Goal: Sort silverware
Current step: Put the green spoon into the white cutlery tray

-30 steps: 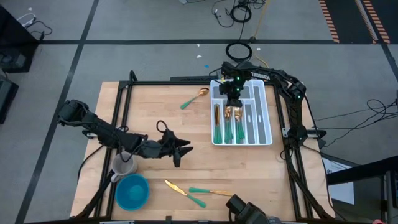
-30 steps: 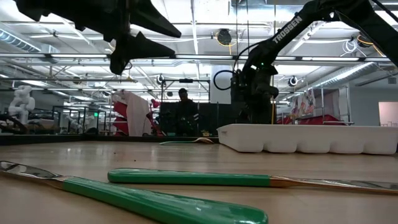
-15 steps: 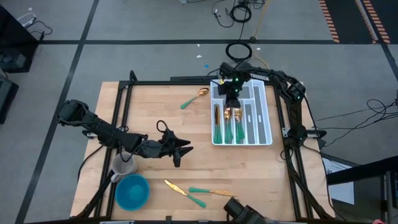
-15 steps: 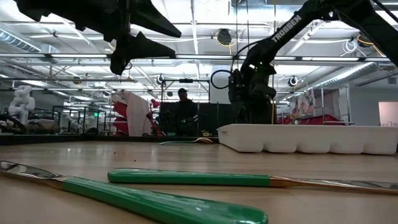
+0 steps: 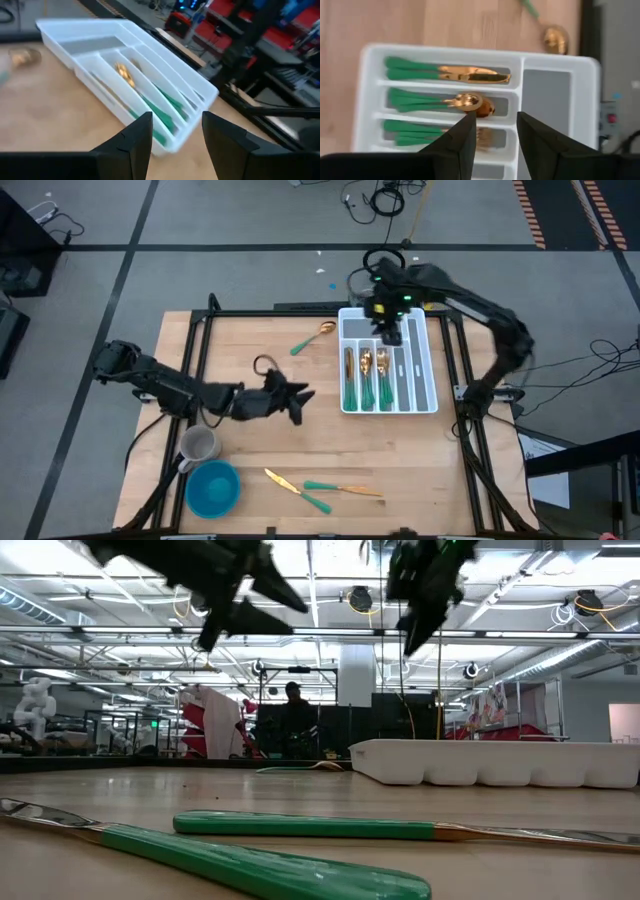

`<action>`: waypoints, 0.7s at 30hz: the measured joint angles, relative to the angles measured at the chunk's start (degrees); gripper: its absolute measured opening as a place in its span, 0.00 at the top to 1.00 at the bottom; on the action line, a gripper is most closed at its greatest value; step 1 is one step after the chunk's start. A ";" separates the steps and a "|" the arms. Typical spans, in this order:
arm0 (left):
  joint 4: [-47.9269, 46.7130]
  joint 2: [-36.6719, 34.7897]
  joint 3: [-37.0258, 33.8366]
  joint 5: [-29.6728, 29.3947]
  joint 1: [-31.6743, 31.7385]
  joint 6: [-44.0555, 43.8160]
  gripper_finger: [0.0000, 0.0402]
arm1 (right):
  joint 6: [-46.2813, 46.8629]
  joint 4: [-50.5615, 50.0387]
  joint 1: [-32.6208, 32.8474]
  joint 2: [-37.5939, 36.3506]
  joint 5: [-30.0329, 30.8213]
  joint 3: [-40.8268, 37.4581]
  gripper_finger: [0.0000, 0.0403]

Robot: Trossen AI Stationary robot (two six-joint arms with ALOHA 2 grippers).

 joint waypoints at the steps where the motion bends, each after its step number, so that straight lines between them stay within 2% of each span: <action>1: -2.12 0.00 1.94 0.79 1.29 1.73 0.56 | 1.32 -0.94 0.47 -2.54 0.61 0.09 0.67; 8: -19.94 0.42 20.28 2.27 13.63 22.52 0.56 | 12.94 -9.08 4.49 -20.01 3.20 0.11 0.67; 14: -32.26 3.14 32.89 8.24 27.39 28.40 0.56 | 19.25 -16.14 9.28 -30.69 9.33 0.15 0.67; 18: -37.14 7.73 39.38 13.31 33.34 33.56 0.54 | 23.71 -20.16 10.99 -36.23 13.97 0.15 0.67; 21: -42.34 12.45 44.81 16.20 36.35 35.16 0.50 | 26.98 -20.57 11.34 -39.08 14.92 0.15 0.67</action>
